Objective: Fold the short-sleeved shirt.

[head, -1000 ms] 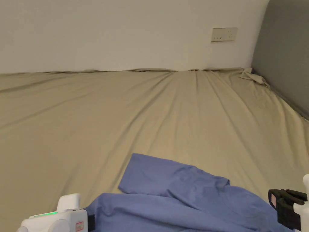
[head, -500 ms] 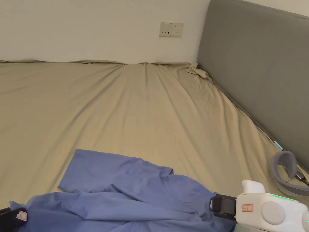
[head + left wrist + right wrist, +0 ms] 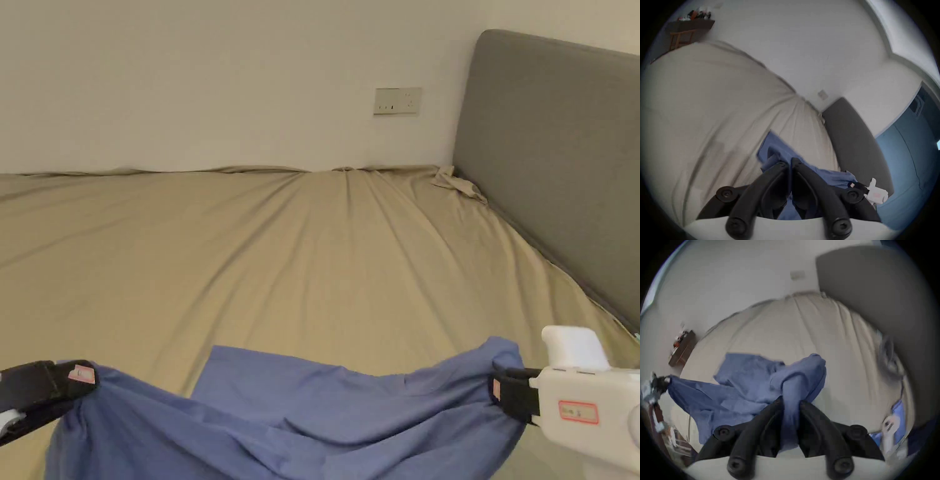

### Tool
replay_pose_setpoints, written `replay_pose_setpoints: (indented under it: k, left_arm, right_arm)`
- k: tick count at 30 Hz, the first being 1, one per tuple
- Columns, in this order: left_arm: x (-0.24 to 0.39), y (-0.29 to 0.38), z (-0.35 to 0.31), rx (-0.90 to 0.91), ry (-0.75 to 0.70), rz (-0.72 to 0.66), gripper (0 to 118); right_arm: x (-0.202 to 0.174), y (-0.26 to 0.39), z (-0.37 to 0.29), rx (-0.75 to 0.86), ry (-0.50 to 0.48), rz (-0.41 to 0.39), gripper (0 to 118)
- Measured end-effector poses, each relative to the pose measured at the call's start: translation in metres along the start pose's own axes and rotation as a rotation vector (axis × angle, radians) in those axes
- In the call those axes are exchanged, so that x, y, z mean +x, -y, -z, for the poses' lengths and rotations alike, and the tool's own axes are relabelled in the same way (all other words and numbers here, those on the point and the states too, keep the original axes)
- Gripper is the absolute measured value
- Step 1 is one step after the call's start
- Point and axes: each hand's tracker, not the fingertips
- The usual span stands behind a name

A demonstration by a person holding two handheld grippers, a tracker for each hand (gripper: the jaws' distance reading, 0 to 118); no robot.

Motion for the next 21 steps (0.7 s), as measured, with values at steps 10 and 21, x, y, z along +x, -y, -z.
replay_pose_setpoints:
  k: [10,21]
  left_arm:
    - [0.048,-0.169,-0.057,0.379,-0.115,0.019,2]
    - [0.072,-0.281,0.007,0.313,-0.236,0.112,2]
  right_arm:
    - [-0.037,-0.172,-0.044,0.272,0.226,-0.385,12]
    - [-0.050,-0.338,0.003,0.183,0.129,-0.146,12]
